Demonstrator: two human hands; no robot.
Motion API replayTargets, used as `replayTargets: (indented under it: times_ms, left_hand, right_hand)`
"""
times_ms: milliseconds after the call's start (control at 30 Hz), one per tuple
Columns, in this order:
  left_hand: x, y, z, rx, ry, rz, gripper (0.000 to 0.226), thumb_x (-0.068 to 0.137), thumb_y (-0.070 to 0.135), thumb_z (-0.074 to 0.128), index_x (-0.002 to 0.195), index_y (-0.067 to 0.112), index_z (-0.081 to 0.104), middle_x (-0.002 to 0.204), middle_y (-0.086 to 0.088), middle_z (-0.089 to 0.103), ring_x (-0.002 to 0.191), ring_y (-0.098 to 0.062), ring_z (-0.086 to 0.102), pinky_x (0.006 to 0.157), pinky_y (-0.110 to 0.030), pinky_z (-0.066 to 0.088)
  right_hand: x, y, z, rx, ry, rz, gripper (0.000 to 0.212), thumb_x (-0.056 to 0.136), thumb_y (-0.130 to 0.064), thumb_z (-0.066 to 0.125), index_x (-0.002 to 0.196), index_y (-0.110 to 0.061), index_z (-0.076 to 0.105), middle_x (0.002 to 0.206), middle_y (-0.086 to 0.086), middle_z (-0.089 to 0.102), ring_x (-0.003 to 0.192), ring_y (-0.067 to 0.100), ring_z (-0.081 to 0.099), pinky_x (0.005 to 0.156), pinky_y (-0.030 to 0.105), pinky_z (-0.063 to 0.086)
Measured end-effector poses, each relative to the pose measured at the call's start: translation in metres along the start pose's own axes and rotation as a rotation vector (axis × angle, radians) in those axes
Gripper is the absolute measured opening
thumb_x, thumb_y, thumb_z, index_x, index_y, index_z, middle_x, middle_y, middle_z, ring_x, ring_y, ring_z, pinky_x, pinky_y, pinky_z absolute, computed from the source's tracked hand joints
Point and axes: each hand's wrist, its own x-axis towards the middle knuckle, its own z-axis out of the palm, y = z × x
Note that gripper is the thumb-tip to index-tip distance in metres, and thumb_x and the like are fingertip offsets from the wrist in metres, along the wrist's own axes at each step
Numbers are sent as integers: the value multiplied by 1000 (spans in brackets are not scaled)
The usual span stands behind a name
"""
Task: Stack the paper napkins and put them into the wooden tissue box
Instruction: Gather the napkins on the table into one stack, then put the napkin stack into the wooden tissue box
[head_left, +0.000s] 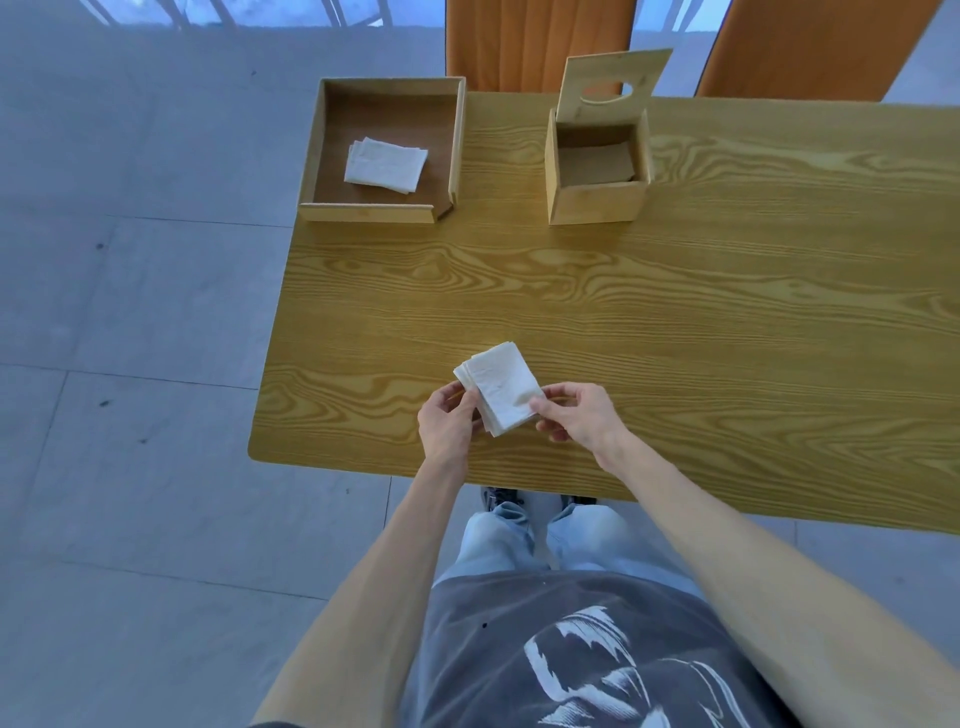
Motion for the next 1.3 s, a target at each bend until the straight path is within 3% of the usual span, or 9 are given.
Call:
replayTargets:
  times_ms: [200,333,533,633,733,900,1000,1100,1300]
  left_hand:
    - [-3,2,2,-7,-4,-11,36,87,29,75,115,12,62,106,-5,72,95,-19,71,75,-33,61]
    - [-8,6,6,58,-86,37,45,80,18,82,114,17,53,101,-1,70,96,-19,69,83,-36,59]
    - [-11,19,20,-106,-208,-41,60,79,9,82,129,15,50,107,-6,73,89,-20,73,78,-37,61]
    - [-12,26,26,-228,-329,-62,48,81,1,77,124,11,59,113,-12,70,93,-26,71,72,-34,62]
    - [-12,31,34,-273,-456,-55,34,83,-6,71,112,11,66,109,-12,68,93,-26,69,71,-34,61]
    - [-11,40,46,97,-445,122,37,78,-3,77,107,16,64,94,-1,73,88,-16,68,84,-29,56]
    - [-8,44,52,253,-396,270,38,79,0,79,108,19,63,95,-1,72,85,-12,66,73,-16,55]
    - [-1,45,57,414,-360,396,35,79,5,80,106,21,67,103,-2,72,99,-16,66,79,-25,57]
    - [0,39,62,710,-308,497,40,76,8,77,110,27,70,108,12,71,101,-11,65,85,-30,53]
  right_hand:
    - [5,2,2,-136,44,-26,23,85,-22,78,102,-10,70,86,7,77,59,10,69,53,25,53]
    - [5,1,4,-287,53,-84,21,85,-29,77,100,-15,72,83,4,77,60,8,68,51,19,49]
    - [5,-1,-9,-471,187,-228,51,77,-43,80,119,-22,62,105,-3,63,92,12,60,84,30,50]
    - [5,-13,-25,-326,13,-249,69,80,-38,80,139,-19,50,123,2,56,104,14,58,86,28,51]
    - [0,-30,-43,-81,-225,-174,50,89,-17,74,134,-12,55,114,10,67,92,17,62,71,29,52]
    - [1,-35,-69,-261,-28,-381,20,86,-12,74,106,-10,71,93,0,72,78,14,64,83,38,54]
    - [0,-36,-77,-559,174,-533,23,88,-20,71,111,-18,70,103,-3,74,94,15,66,87,35,53]
    - [-1,-33,-81,-768,301,-640,23,89,-23,69,112,-24,69,109,-5,73,98,17,66,83,34,52]
    - [6,-21,-78,-899,294,-643,30,90,-26,69,120,-26,65,123,-5,67,114,16,59,87,33,53]
